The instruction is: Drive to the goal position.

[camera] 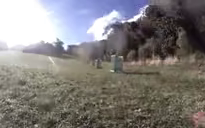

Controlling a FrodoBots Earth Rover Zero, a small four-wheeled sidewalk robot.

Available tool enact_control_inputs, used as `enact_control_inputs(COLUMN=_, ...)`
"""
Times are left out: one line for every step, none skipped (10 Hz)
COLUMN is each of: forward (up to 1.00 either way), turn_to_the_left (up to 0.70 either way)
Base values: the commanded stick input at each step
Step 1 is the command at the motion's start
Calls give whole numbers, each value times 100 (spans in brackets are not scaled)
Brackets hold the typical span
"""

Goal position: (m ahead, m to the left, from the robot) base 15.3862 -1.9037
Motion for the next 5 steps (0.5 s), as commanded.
enact_control_inputs(forward=50, turn_to_the_left=0)
enact_control_inputs(forward=50, turn_to_the_left=0)
enact_control_inputs(forward=50, turn_to_the_left=0)
enact_control_inputs(forward=50, turn_to_the_left=0)
enact_control_inputs(forward=50, turn_to_the_left=0)
